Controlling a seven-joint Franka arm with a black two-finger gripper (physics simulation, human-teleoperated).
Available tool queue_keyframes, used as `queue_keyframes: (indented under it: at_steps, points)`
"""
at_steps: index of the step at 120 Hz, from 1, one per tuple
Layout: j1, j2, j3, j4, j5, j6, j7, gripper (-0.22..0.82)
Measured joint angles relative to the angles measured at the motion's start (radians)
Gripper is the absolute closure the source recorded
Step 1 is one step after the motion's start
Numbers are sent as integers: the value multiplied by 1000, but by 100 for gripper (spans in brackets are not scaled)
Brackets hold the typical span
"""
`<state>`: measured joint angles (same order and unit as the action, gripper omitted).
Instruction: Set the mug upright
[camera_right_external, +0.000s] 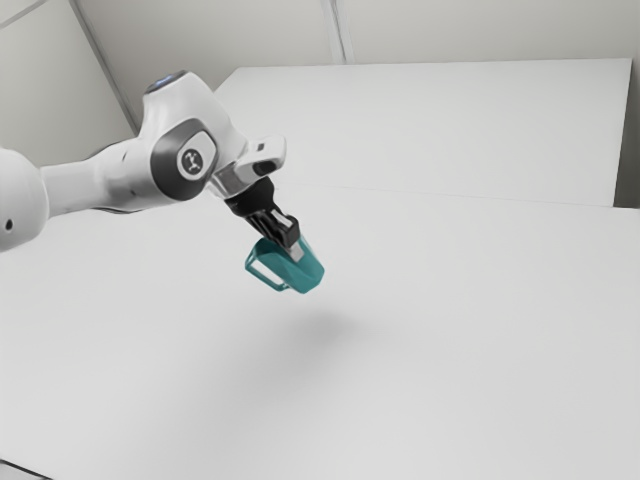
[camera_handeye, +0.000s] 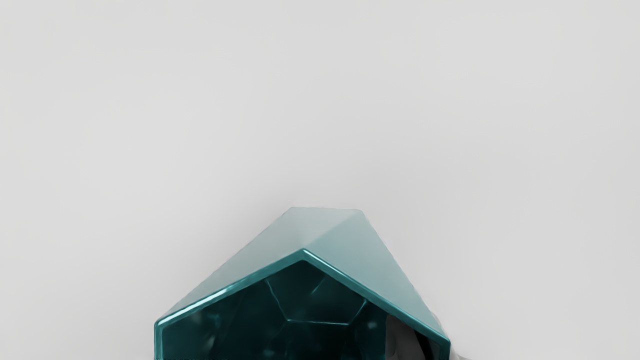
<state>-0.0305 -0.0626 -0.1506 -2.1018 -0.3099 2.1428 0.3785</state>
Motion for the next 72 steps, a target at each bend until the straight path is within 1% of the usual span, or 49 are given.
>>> queue_keyframes:
  at_steps: [13,20,30,45,63,72]
  points:
    - [-41,3,9,43,108,-45,-36,79]
    - [-71,8,30,65,159,-65,-55,79]
    - [-75,24,51,86,218,-85,-80,79]
    - [-65,59,89,99,293,-96,-114,79]
    - [-18,79,104,92,351,-79,-154,79]
    - [9,75,107,61,362,-72,-172,79]
